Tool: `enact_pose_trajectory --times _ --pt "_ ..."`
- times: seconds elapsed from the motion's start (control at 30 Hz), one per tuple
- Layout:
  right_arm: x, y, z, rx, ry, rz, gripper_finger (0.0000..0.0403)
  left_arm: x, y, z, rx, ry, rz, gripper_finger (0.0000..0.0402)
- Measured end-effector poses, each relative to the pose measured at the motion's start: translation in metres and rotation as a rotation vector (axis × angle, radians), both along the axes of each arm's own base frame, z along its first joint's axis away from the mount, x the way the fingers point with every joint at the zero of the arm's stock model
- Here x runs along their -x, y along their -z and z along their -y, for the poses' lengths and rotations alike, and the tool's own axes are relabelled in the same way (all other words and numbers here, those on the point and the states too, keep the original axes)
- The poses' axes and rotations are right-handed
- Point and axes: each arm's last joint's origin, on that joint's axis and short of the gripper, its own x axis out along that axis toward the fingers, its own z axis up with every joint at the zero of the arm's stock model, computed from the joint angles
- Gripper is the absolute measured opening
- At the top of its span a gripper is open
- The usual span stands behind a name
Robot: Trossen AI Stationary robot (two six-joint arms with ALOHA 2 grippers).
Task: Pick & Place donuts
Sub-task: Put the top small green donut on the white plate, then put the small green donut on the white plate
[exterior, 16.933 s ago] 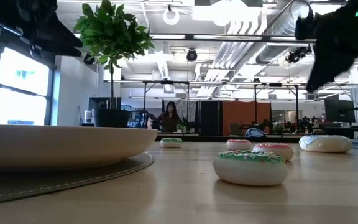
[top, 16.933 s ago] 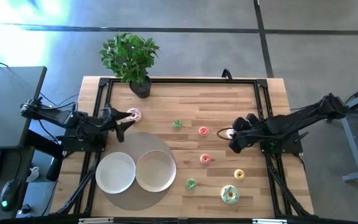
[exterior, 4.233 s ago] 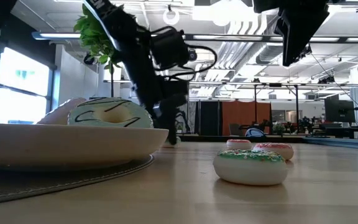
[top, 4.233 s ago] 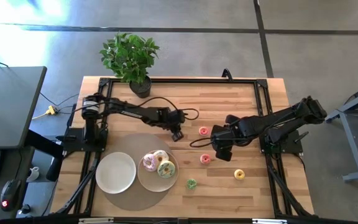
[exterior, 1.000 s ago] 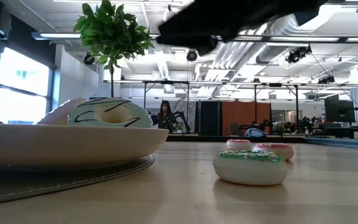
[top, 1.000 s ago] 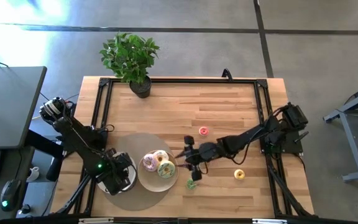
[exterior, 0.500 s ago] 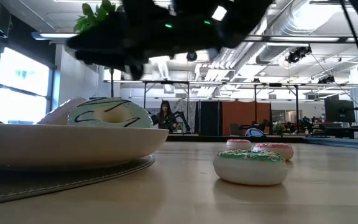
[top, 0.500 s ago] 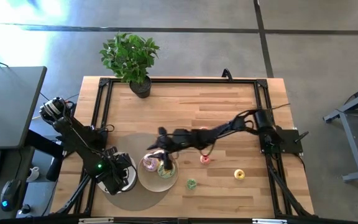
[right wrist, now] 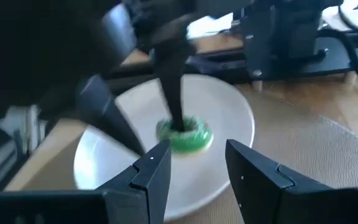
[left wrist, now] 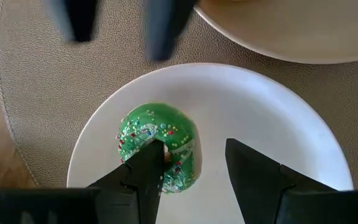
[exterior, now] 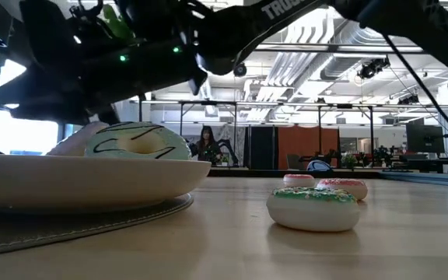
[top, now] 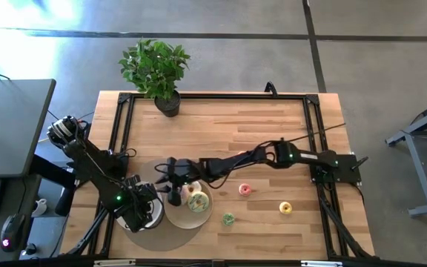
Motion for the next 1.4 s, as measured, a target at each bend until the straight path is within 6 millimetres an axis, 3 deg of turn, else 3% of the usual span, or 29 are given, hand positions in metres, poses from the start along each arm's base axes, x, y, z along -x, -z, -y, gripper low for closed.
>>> enact_pose_trajectory --times 0.27,1.0,1.2,1.4 --pt "-0.012 0.005 -0.002 -0.050 0.002 0.059 0.0149 -0.003 -0.006 0.002 -0.035 0.073 0.040 0.0165" --pt "-0.010 0.012 -0.008 -0.025 -0.084 0.008 0.0149 -0.010 -0.032 0.009 -0.012 0.062 0.072 0.0165" --pt "-0.010 -0.002 -0.008 -0.030 -0.166 0.097 0.0149 -0.009 -0.032 0.009 -0.005 0.044 0.064 0.0165" --pt "0.003 -0.045 0.002 0.093 -0.311 0.039 0.0149 -0.009 -0.032 0.008 -0.023 0.039 0.080 0.0165"
